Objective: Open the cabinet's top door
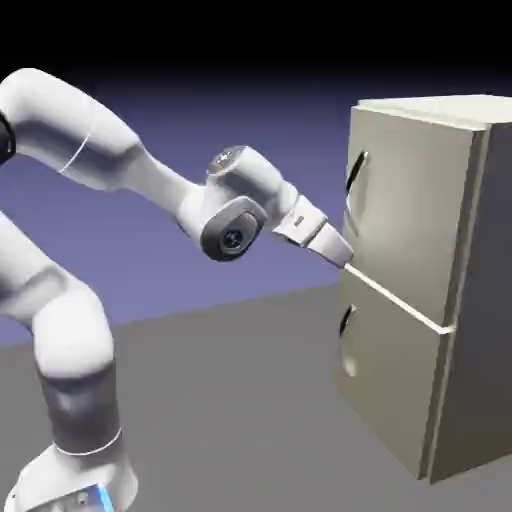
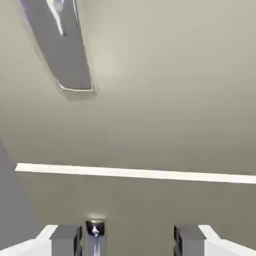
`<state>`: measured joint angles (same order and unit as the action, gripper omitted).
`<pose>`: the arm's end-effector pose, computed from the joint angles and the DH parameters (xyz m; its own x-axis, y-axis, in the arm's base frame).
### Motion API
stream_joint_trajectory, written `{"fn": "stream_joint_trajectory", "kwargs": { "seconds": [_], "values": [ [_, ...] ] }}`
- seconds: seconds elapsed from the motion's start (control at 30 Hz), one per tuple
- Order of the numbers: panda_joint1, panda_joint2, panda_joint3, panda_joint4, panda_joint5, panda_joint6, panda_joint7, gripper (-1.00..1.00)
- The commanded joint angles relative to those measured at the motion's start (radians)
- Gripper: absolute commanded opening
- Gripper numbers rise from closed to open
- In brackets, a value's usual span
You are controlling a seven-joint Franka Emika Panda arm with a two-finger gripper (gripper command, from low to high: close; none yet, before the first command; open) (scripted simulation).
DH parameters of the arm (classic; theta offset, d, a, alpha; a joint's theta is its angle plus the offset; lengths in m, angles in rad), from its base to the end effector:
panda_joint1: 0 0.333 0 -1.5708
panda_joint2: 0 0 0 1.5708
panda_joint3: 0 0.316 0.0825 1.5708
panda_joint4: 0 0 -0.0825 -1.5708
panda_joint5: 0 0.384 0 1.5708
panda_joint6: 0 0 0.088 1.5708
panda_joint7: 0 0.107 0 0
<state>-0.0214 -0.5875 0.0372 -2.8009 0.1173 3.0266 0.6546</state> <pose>0.3883 -0.0023 0.4677 0.5059 -0.6813 0.5290 -0.4647 -0.7320 -0.4983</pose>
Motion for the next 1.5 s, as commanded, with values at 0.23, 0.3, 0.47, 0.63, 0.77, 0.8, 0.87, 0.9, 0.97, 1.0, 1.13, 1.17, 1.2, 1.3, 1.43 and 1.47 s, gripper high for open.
{"fn": "stream_joint_trajectory", "kwargs": {
  "seconds": [0.23,0.3,0.47,0.63,0.77,0.8,0.87,0.9,0.97,1.0,1.13,1.17,1.2,1.3,1.43,1.47],
  "values": [
    [-0.099,-0.052,0.11,0.027,0.348,-0.031,-0.256,0.0],
    [-0.124,-0.065,0.138,0.034,0.435,-0.038,-0.32,0.0],
    [-0.186,-0.097,0.207,0.051,0.653,-0.058,-0.48,0.0],
    [-0.248,-0.129,0.276,0.068,0.87,-0.077,-0.641,0.0],
    [-0.298,-0.155,0.331,0.081,1.044,-0.092,-0.769,0.0],
    [-0.31,-0.162,0.345,0.085,1.087,-0.096,-0.801,0.0],
    [-0.335,-0.175,0.373,0.091,1.174,-0.104,-0.865,0.0],
    [-0.347,-0.181,0.387,0.095,1.218,-0.108,-0.897,0.0],
    [-0.372,-0.194,0.414,0.101,1.305,-0.115,-0.961,0.0],
    [-0.384,-0.201,0.428,0.105,1.348,-0.119,-0.993,0.0],
    [-0.434,-0.226,0.483,0.118,1.522,-0.134,-1.121,0.0],
    [-0.446,-0.233,0.497,0.122,1.566,-0.138,-1.153,0.0],
    [-0.459,-0.239,0.511,0.125,1.609,-0.142,-1.185,0.0],
    [-0.496,-0.259,0.552,0.135,1.74,-0.154,-1.281,0.0],
    [-0.546,-0.285,0.608,0.149,1.914,-0.169,-1.409,0.0],
    [-0.558,-0.291,0.621,0.152,1.957,-0.173,-1.441,0.0]
  ]
}}
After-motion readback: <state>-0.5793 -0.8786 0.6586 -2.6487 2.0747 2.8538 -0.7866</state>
